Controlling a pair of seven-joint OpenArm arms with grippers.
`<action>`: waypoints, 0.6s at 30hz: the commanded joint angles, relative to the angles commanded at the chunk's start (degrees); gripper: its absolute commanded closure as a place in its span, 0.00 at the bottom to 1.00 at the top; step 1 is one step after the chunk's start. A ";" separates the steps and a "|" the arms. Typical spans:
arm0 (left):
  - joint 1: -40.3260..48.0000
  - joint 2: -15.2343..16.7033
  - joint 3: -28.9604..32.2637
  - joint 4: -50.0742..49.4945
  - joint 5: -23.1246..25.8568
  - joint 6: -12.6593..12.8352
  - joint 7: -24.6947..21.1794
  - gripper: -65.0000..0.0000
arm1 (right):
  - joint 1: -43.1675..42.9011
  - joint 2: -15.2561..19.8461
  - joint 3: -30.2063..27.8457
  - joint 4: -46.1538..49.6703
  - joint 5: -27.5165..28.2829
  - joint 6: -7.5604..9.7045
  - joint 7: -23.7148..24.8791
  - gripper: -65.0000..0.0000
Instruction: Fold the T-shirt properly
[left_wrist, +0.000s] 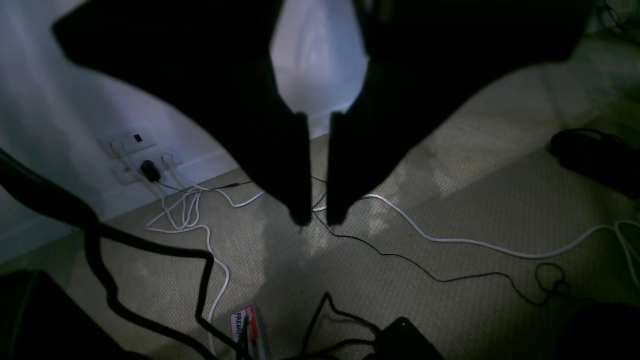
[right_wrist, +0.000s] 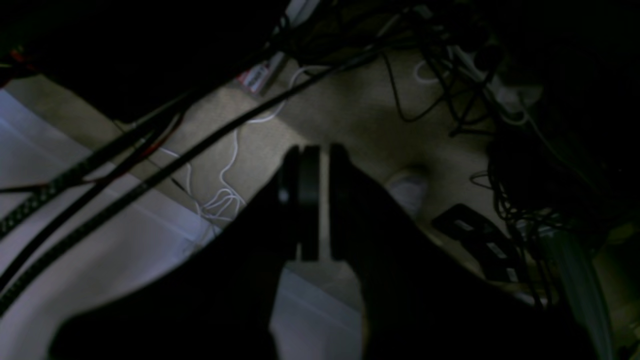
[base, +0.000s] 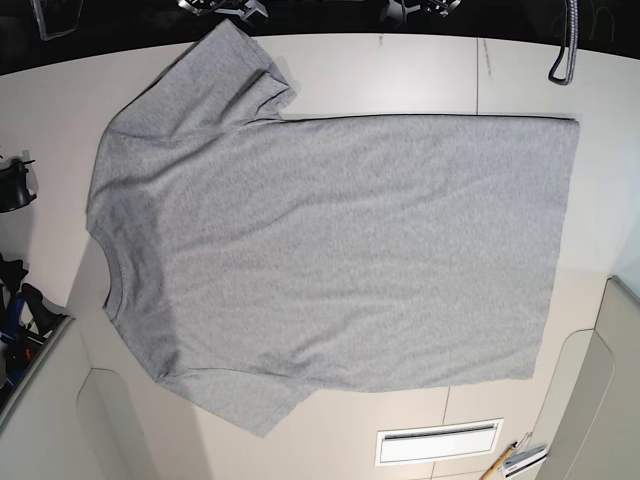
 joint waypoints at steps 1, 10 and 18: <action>0.00 -0.15 0.00 0.00 0.02 0.00 -0.02 0.91 | 0.00 0.02 0.00 0.00 0.00 0.00 0.00 0.96; 0.02 -0.13 0.00 0.00 0.26 -5.60 0.00 0.91 | 0.00 0.00 0.00 0.00 -0.02 0.02 0.02 0.96; 2.08 -1.27 0.00 0.22 0.44 -9.97 0.00 0.91 | -0.42 0.17 0.00 0.00 -0.26 3.21 0.00 0.96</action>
